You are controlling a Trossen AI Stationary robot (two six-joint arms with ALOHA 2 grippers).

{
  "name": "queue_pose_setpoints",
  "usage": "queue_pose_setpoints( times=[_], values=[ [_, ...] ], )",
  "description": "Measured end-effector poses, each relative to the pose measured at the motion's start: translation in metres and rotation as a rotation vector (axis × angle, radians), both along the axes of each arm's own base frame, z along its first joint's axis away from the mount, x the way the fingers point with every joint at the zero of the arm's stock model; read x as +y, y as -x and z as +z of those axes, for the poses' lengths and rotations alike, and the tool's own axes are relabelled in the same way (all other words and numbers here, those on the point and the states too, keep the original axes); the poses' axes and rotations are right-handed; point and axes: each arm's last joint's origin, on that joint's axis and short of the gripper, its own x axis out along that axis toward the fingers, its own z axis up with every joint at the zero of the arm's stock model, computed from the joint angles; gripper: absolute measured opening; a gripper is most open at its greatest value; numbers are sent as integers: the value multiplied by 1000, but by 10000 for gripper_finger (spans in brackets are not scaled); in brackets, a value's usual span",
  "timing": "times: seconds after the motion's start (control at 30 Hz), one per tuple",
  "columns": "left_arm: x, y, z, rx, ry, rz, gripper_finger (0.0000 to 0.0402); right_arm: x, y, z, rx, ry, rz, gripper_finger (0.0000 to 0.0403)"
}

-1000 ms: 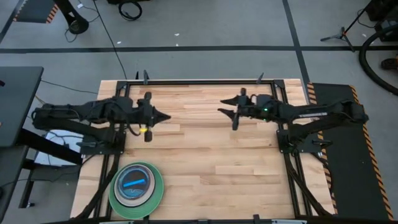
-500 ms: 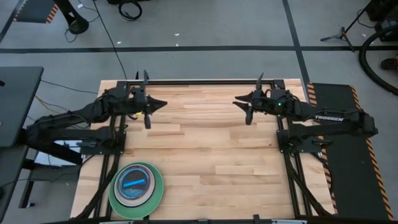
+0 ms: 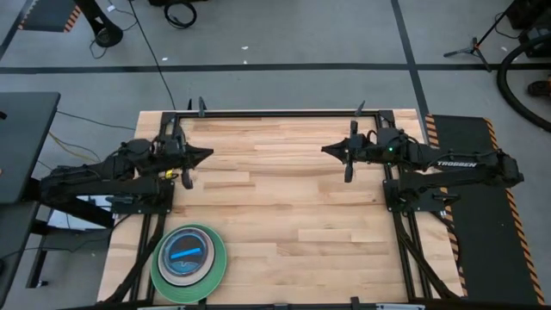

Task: Stack plastic plates
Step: Return to Home Position

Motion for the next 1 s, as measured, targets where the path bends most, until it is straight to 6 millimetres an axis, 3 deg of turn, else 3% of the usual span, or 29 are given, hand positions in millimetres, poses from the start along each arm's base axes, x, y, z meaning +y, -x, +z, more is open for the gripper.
queue_pose_setpoints(
  times=[0.3, 0.67, 1.0],
  values=[
    [-6, 18, -4, -65, -9, -43, 4, 3, 4, -26, -176, -15, 78, 4],
    [-11, 65, -13, -204, 52, -54, 4, 1, 45, -22, -306, -25, 51, 4],
    [-13, 42, -45, -149, 89, -137, 4, 6, 58, -62, -369, -146, 32, 4]
  ],
)
